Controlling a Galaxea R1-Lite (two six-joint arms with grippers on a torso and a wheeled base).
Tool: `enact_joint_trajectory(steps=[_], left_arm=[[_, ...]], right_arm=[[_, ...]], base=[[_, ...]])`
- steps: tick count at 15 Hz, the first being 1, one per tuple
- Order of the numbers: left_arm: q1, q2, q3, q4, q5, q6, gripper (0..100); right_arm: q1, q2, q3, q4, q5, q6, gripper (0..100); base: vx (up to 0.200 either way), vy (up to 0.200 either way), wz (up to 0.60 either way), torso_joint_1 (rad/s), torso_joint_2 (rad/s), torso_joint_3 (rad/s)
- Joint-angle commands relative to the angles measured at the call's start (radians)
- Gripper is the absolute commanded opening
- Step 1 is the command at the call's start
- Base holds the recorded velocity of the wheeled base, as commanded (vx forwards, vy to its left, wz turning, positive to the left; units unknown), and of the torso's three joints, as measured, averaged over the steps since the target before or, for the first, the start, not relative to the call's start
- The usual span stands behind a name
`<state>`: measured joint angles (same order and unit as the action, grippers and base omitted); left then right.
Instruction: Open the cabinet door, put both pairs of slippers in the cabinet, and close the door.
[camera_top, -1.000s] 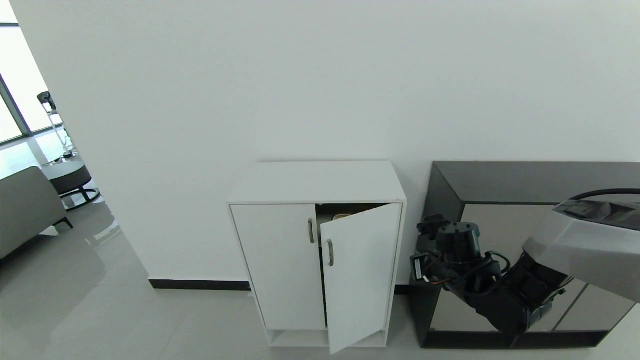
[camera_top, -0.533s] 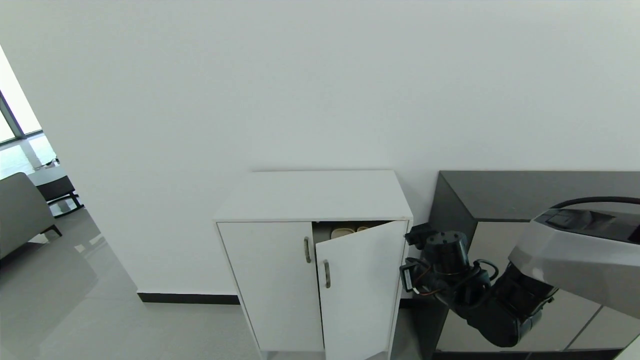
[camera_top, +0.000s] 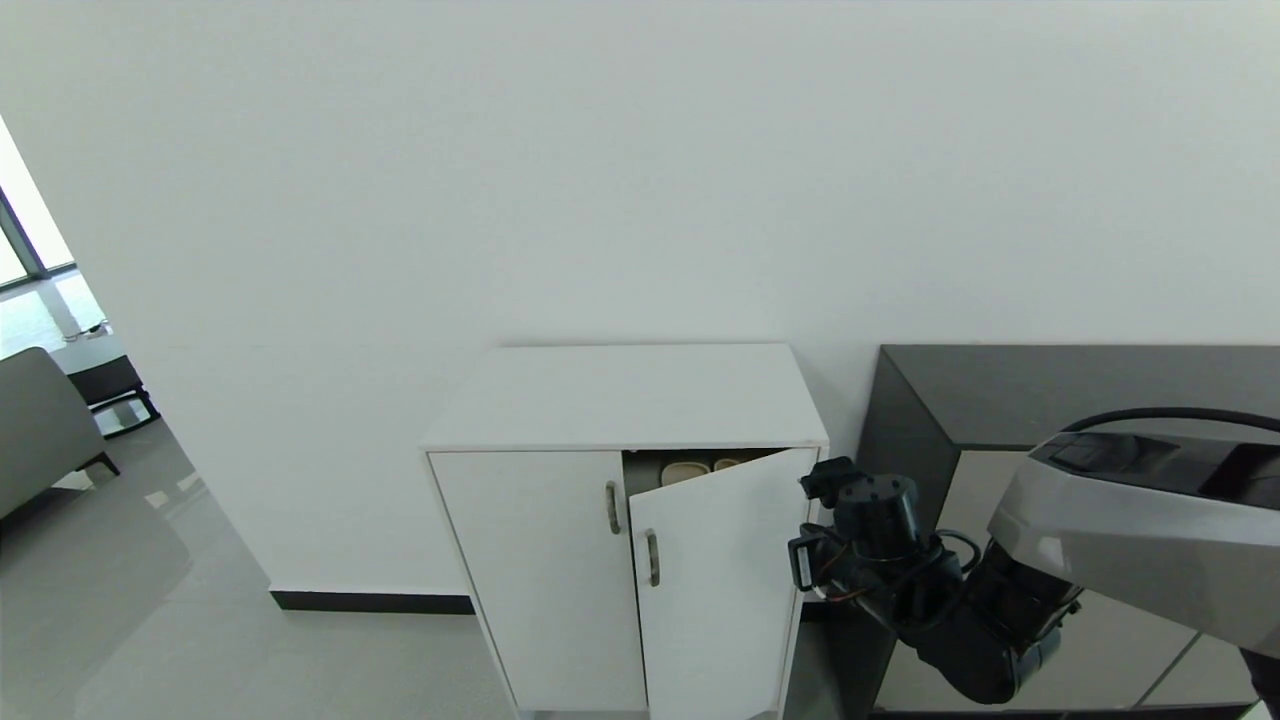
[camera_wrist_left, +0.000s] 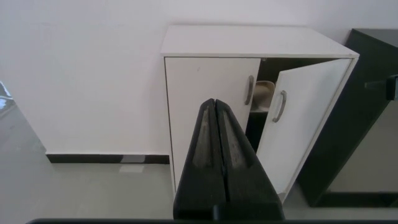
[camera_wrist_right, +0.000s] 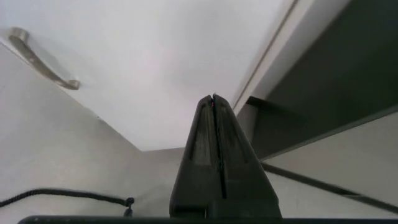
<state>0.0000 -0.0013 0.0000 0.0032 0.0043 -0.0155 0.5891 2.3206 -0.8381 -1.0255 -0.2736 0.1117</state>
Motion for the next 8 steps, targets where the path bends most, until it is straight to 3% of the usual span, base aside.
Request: enact_joint_trajectory(steps=[1, 8], left_arm=[[0.000, 0.001, 0.000, 0.000, 0.000, 0.000, 0], [0.000, 0.001, 0.000, 0.000, 0.000, 0.002, 0]], right_arm=[[0.001, 0.028, -0.019, -0.001, 0.001, 0.002, 0], [-0.003, 0.167, -0.219, -0.007, -0.019, 0.029, 0]], base=[[0.000, 0.000, 0.00, 0.000, 0.00, 0.000], [0.000, 0.000, 0.00, 0.000, 0.00, 0.000]])
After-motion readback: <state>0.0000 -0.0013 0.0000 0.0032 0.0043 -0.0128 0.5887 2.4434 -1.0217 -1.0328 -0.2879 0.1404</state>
